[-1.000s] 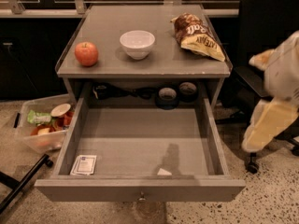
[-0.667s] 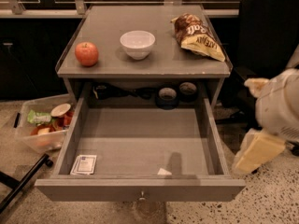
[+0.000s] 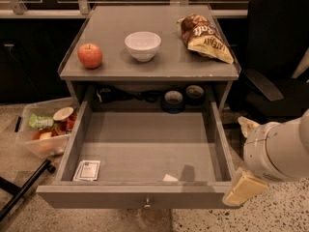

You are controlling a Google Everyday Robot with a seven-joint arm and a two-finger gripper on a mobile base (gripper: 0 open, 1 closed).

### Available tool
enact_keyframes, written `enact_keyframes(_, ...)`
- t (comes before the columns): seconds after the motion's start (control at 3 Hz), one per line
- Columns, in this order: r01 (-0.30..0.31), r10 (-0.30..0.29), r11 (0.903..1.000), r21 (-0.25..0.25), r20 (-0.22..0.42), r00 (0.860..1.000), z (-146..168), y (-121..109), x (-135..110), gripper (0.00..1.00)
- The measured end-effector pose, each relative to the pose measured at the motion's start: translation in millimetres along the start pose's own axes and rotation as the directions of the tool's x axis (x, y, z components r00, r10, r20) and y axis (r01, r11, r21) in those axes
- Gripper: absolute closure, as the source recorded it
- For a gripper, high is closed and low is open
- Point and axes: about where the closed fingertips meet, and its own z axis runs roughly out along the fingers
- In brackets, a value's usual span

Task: Close top drawer

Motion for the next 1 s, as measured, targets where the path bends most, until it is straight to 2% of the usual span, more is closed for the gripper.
enact_keyframes(0.33, -0.01, 0.012, 0.9995, 0.031, -0.049, 0.999, 7.9, 0.4, 3.3, 0.0)
enact_keyframes(0.67, -0.012, 0.016, 0.9982, 0.058, -0.079, 0.997, 43.8, 6.1, 15.1, 0.0)
enact_keyframes(1.0, 0.003, 0.002, 0.9983, 0.058, -0.083, 0.997, 85.5, 11.2, 20.2, 0.0)
